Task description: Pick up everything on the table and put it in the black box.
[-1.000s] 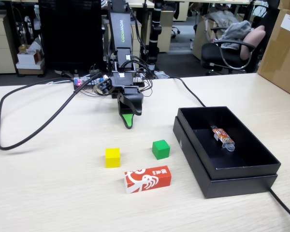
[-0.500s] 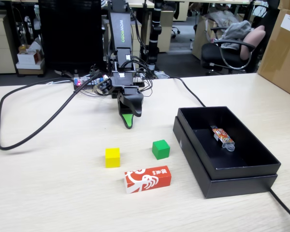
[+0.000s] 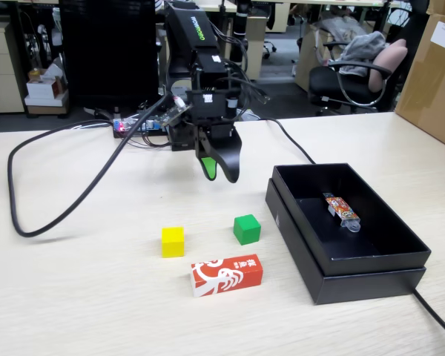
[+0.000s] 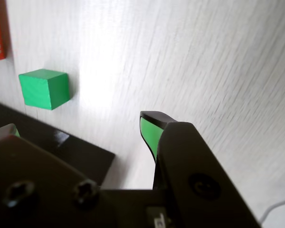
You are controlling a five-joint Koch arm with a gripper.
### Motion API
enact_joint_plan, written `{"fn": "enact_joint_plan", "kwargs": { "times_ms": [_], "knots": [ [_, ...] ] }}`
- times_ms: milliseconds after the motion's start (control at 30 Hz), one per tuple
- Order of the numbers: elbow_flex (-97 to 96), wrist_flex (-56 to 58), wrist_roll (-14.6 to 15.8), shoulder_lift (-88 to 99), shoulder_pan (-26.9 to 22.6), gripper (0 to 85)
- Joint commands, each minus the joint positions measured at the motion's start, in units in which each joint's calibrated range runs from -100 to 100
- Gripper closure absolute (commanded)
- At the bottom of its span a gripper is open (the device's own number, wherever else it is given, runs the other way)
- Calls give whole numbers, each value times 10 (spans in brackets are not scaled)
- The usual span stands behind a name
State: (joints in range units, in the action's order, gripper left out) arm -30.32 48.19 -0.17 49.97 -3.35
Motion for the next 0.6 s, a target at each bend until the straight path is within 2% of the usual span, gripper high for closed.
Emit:
{"fn": "enact_joint_plan", "kwargs": {
  "times_ms": [0, 167, 267, 567],
  "knots": [
    [121, 71, 4, -63, -14, 380],
    [304, 187, 10, -201, -21, 380],
    [394, 218, 12, -278, -21, 382],
    [490, 228, 12, -422, -12, 384]
  ]
}}
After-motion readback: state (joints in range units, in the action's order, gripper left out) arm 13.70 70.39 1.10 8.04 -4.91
